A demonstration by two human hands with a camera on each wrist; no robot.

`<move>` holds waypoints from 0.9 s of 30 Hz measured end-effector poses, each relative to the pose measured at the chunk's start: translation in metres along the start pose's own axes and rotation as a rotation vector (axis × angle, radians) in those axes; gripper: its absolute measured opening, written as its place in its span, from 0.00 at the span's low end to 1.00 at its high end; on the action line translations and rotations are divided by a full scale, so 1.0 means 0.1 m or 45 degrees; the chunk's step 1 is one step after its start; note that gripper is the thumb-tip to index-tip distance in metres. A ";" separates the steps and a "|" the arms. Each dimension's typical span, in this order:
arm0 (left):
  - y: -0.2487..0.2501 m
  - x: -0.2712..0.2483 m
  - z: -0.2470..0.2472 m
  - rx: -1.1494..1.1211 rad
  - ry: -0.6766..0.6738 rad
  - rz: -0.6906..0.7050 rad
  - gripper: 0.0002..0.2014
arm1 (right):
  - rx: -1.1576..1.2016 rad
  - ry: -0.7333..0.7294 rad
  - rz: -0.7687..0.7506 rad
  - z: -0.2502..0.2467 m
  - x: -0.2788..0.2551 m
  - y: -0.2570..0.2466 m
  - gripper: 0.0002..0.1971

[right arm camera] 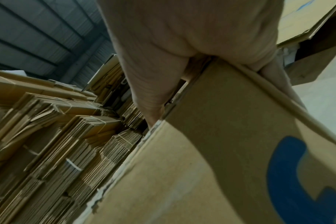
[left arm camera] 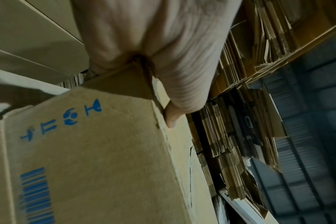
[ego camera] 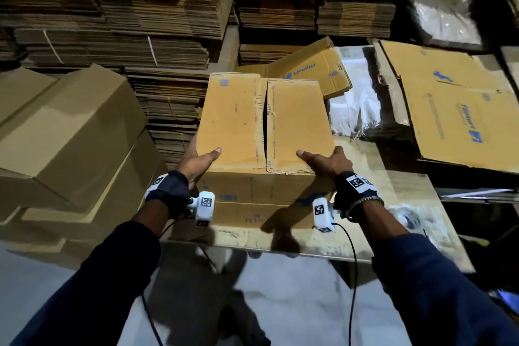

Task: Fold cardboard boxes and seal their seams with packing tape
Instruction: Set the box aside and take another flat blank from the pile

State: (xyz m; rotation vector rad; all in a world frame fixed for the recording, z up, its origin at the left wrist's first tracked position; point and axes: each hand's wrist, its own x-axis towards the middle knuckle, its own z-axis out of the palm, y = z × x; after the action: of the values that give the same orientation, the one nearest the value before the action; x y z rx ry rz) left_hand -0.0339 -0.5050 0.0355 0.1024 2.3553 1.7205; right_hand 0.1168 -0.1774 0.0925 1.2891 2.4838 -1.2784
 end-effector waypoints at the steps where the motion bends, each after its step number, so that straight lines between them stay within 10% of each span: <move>1: -0.04 -0.09 0.01 -0.010 0.009 -0.005 0.35 | 0.000 -0.007 -0.005 -0.03 -0.04 0.05 0.65; 14: -0.30 -0.83 0.30 0.068 -0.018 -0.186 0.58 | -0.022 -0.007 -0.002 -0.50 -0.45 0.80 0.61; 22: -0.37 -0.41 0.41 0.196 -0.042 -0.179 0.60 | 0.010 0.058 -0.089 -0.43 -0.30 0.60 0.62; 27: -0.37 -0.73 0.61 0.174 -0.235 -0.088 0.42 | -0.122 0.109 -0.095 -0.36 -0.04 0.64 0.63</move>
State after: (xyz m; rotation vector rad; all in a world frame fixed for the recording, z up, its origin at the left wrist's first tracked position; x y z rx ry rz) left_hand 0.0532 -0.4733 -0.0073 0.1914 2.3097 1.4518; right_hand 0.1752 -0.1356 0.0760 1.2664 2.6392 -1.1261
